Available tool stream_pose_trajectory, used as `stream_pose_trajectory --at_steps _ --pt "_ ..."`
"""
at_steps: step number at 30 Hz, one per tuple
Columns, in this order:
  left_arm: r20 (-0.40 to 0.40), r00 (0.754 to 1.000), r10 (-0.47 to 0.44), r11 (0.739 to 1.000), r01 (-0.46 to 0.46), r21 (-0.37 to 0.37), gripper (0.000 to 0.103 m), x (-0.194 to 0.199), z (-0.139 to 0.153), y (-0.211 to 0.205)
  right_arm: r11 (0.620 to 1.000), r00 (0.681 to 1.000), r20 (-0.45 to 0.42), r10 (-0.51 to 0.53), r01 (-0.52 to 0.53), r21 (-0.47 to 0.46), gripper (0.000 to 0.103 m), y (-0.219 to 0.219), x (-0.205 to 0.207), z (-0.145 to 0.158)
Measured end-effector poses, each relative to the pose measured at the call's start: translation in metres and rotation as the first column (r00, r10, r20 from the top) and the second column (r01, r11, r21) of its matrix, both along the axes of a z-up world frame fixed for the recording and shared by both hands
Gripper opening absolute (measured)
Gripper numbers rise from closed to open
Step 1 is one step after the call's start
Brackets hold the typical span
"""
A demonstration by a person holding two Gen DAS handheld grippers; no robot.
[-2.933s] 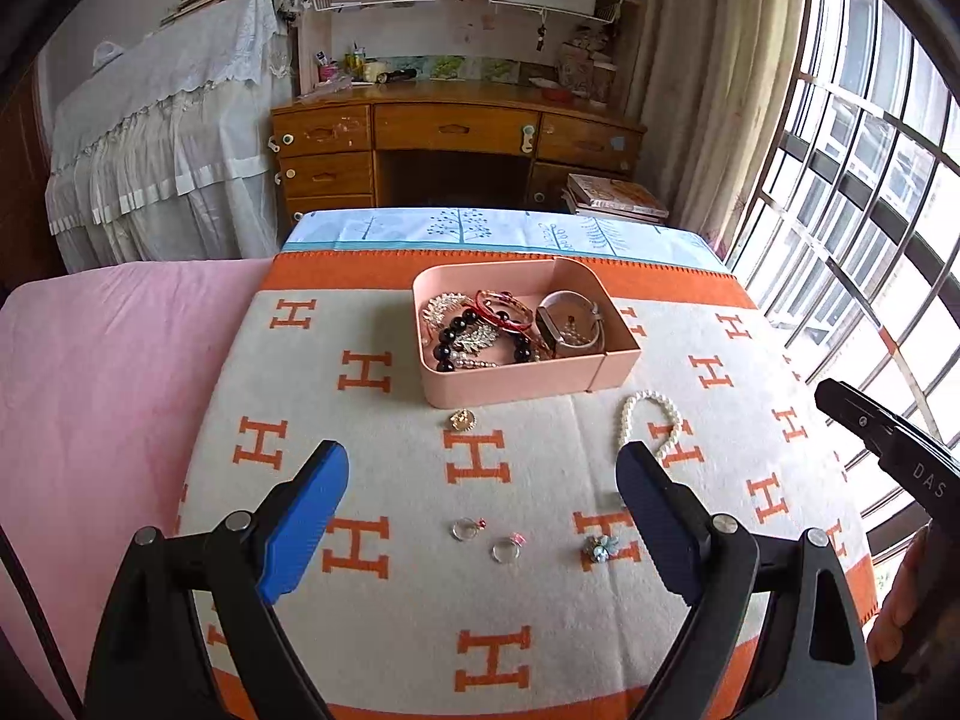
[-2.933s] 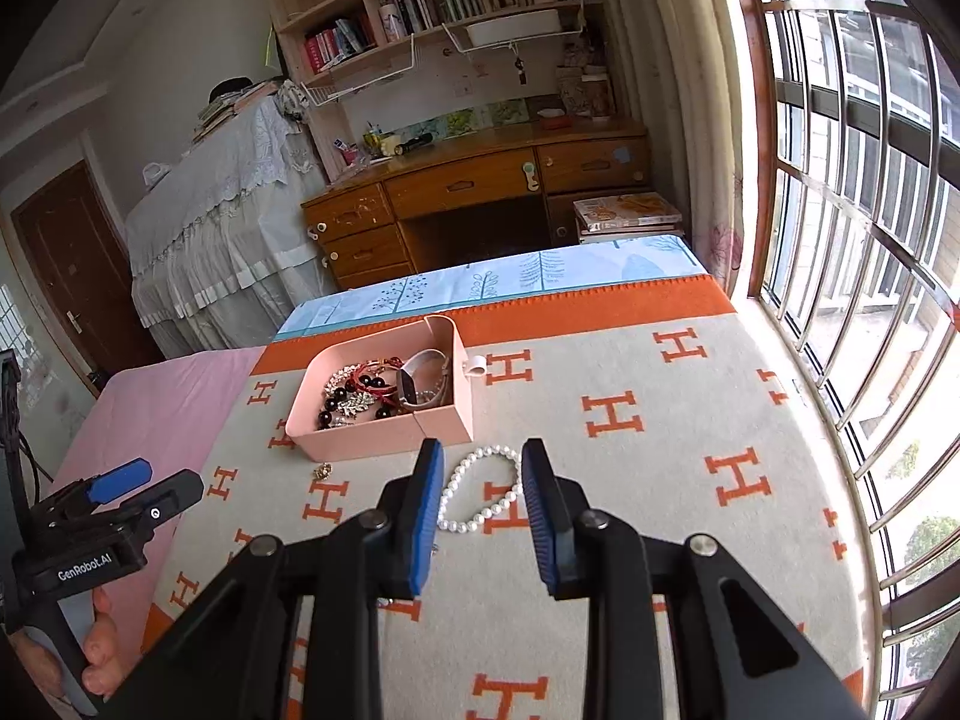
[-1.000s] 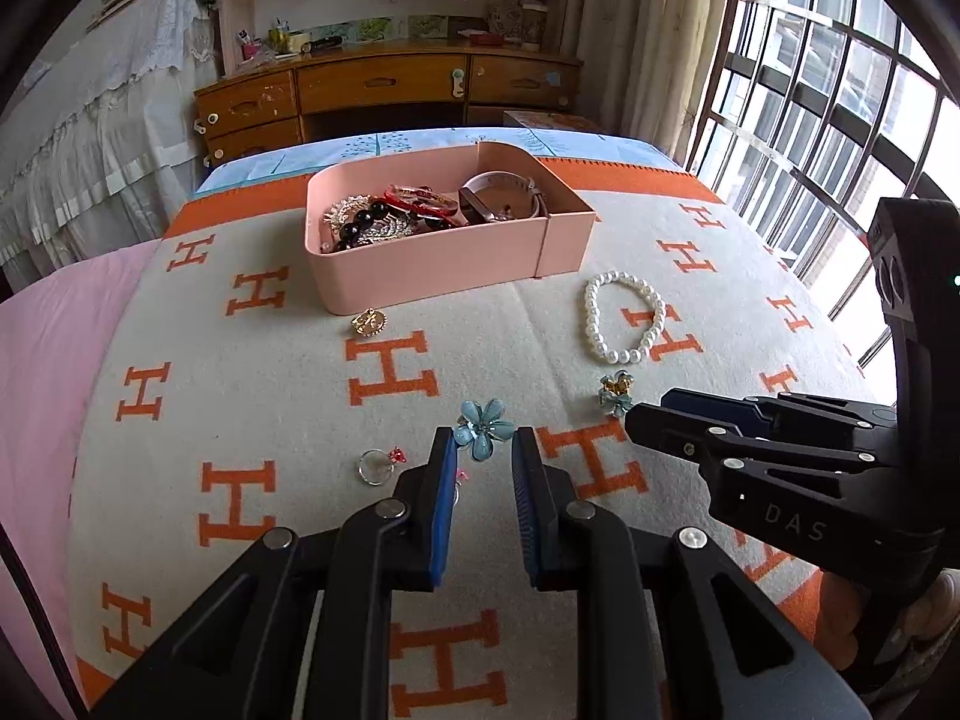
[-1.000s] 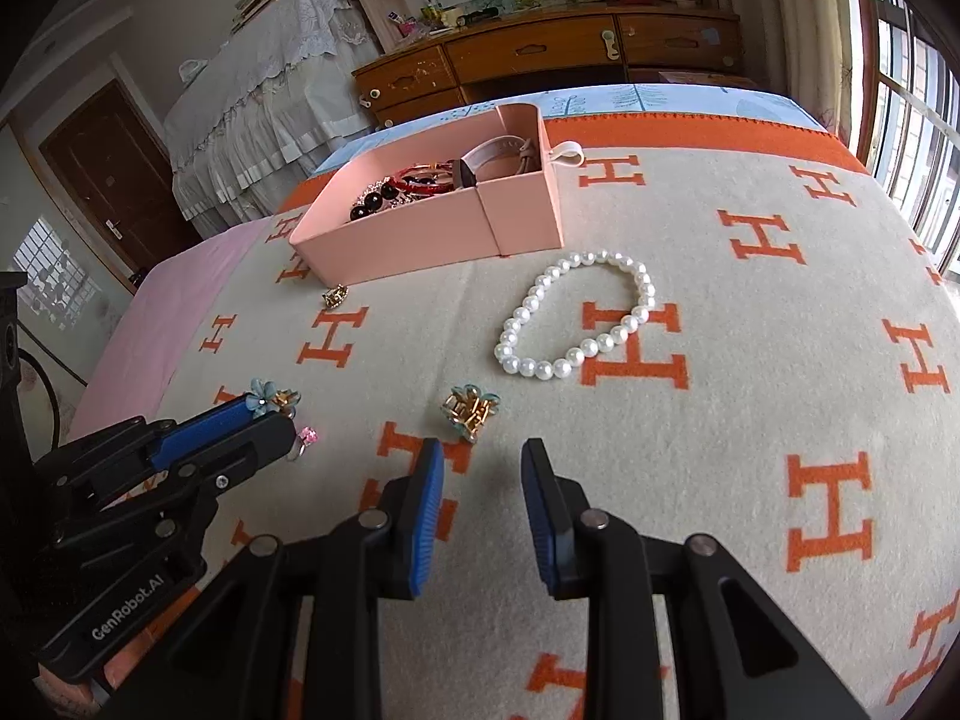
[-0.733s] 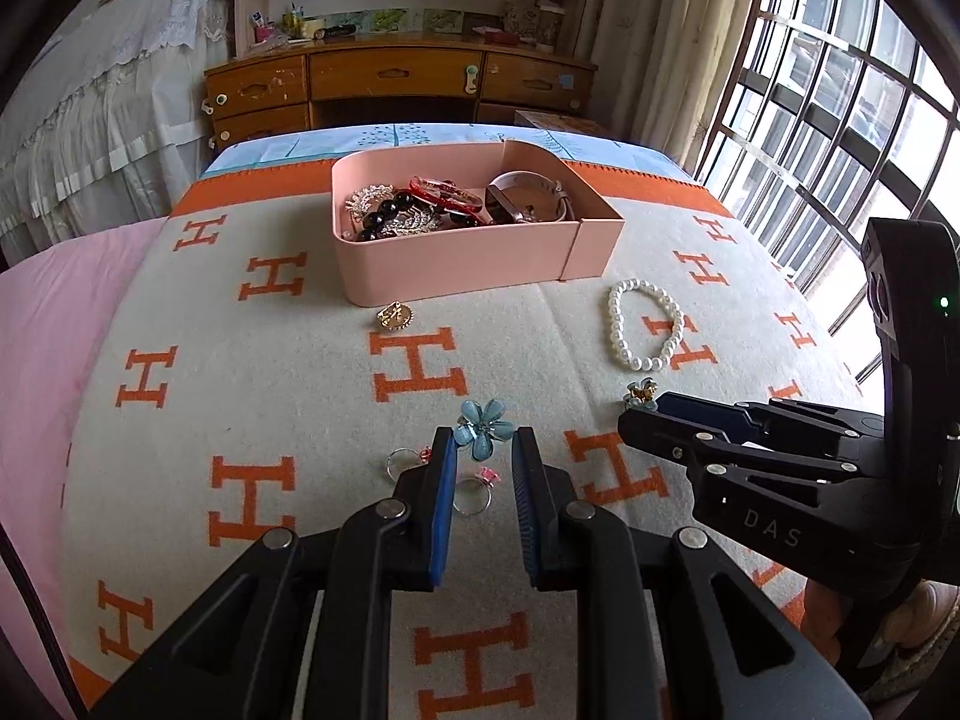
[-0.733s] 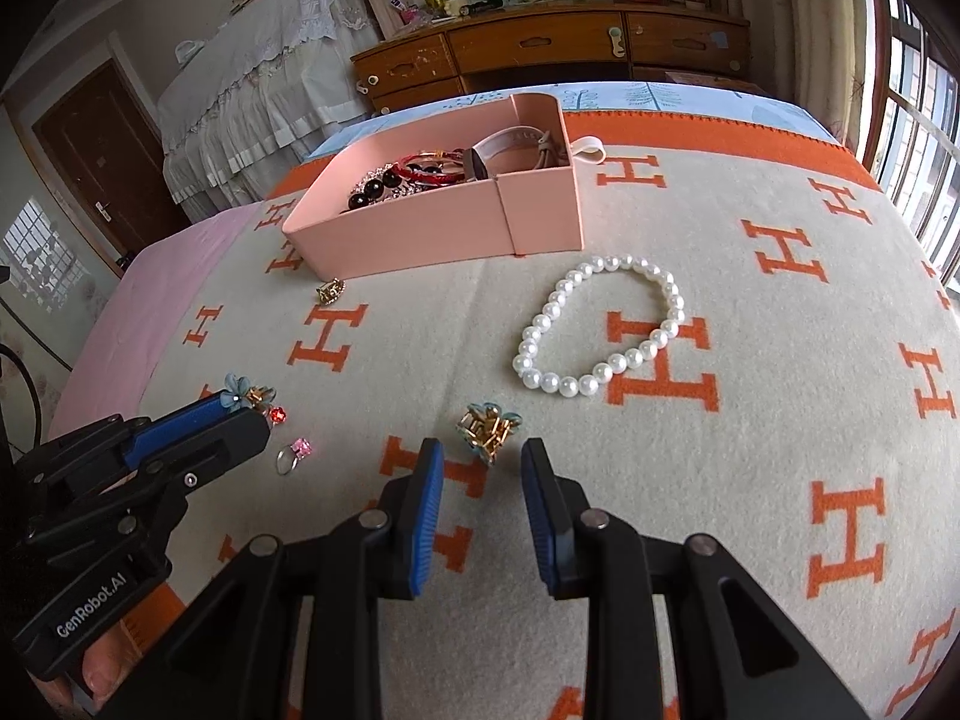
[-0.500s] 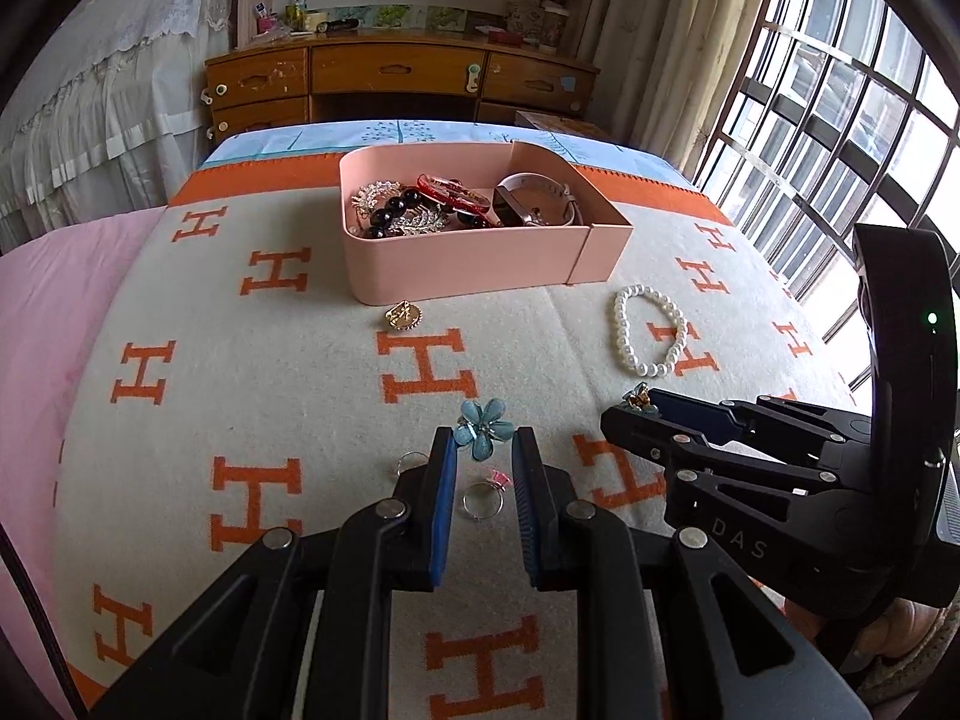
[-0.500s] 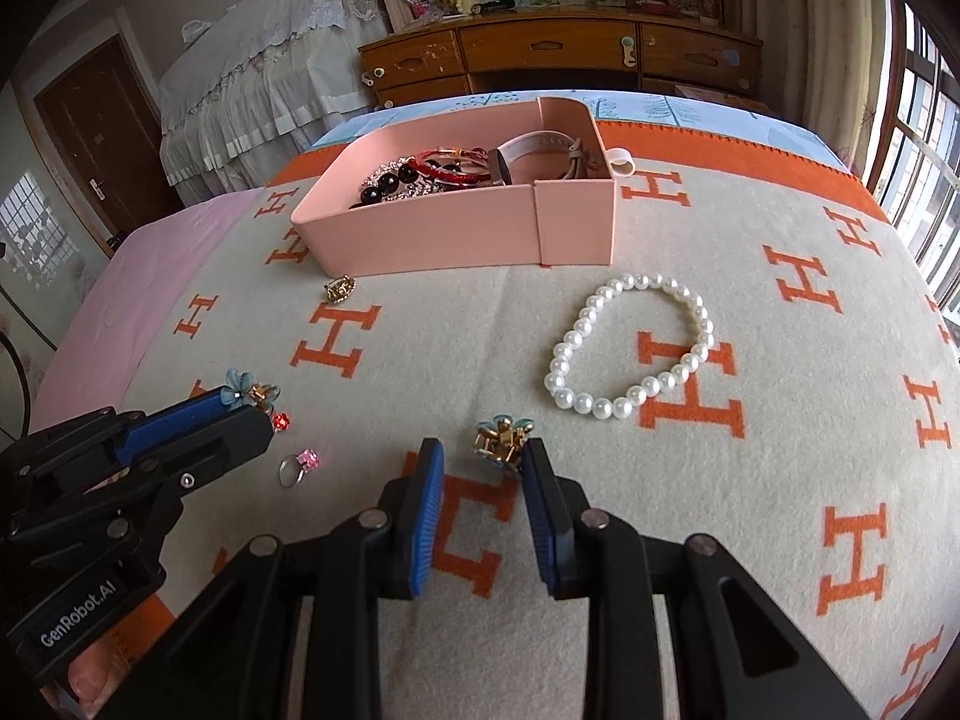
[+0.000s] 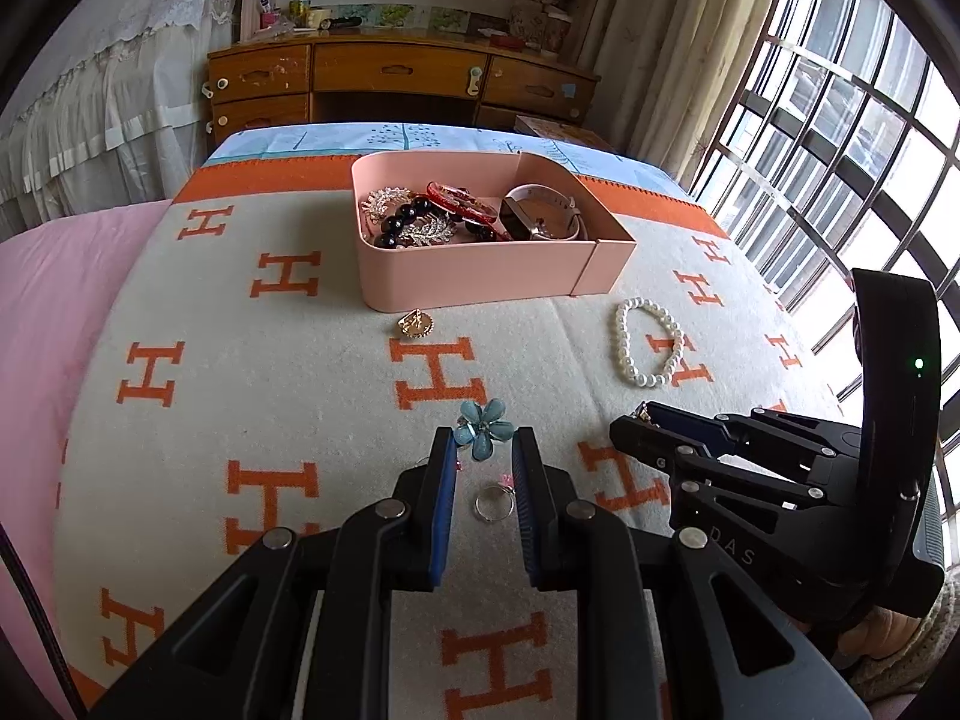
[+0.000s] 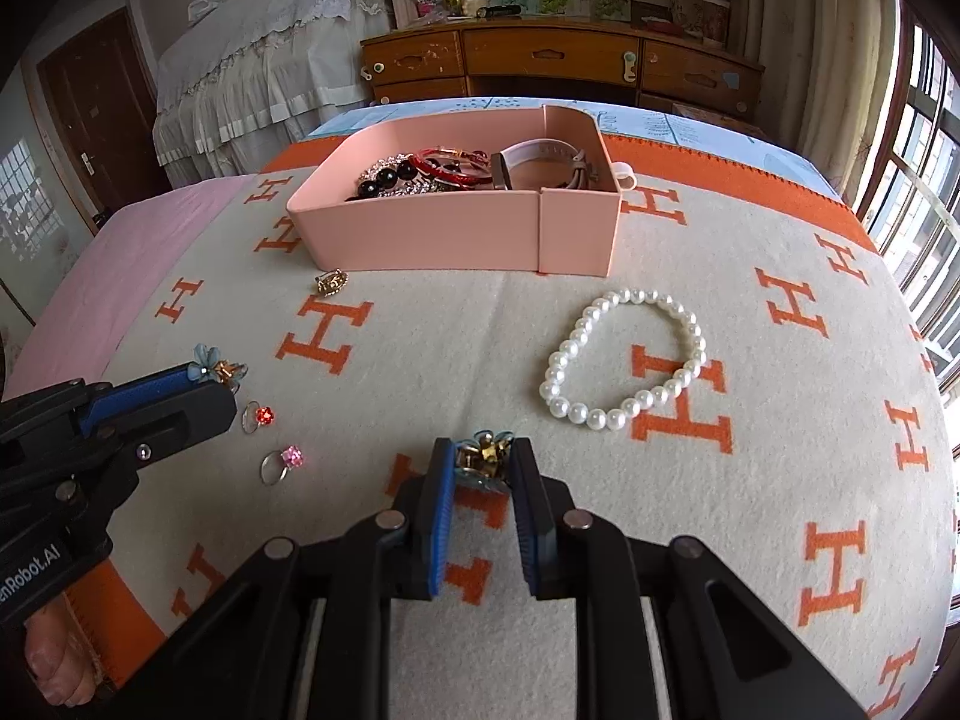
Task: Organize jewelry
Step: 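Carry both flower charms over the pink box and open both grippers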
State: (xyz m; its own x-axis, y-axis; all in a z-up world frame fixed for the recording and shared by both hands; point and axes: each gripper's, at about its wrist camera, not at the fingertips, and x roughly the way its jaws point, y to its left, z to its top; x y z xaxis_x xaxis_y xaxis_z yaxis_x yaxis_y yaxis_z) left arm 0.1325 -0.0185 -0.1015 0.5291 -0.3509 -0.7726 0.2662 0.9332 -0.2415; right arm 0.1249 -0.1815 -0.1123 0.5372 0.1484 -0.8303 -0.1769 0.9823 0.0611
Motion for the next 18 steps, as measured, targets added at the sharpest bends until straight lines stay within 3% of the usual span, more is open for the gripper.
stream_pose_trajectory --at_steps 6,18 --pt "0.020 1.000 -0.018 1.000 0.018 -0.010 0.017 0.017 0.039 0.006 0.997 0.999 0.042 0.026 -0.029 0.073 0.018 -0.002 -0.003 0.036" --pt "0.173 0.985 -0.009 0.999 0.016 -0.041 0.017 0.068 0.164 0.014 0.978 0.951 0.308 0.026 -0.088 0.189 0.018 -0.020 0.033 0.198"
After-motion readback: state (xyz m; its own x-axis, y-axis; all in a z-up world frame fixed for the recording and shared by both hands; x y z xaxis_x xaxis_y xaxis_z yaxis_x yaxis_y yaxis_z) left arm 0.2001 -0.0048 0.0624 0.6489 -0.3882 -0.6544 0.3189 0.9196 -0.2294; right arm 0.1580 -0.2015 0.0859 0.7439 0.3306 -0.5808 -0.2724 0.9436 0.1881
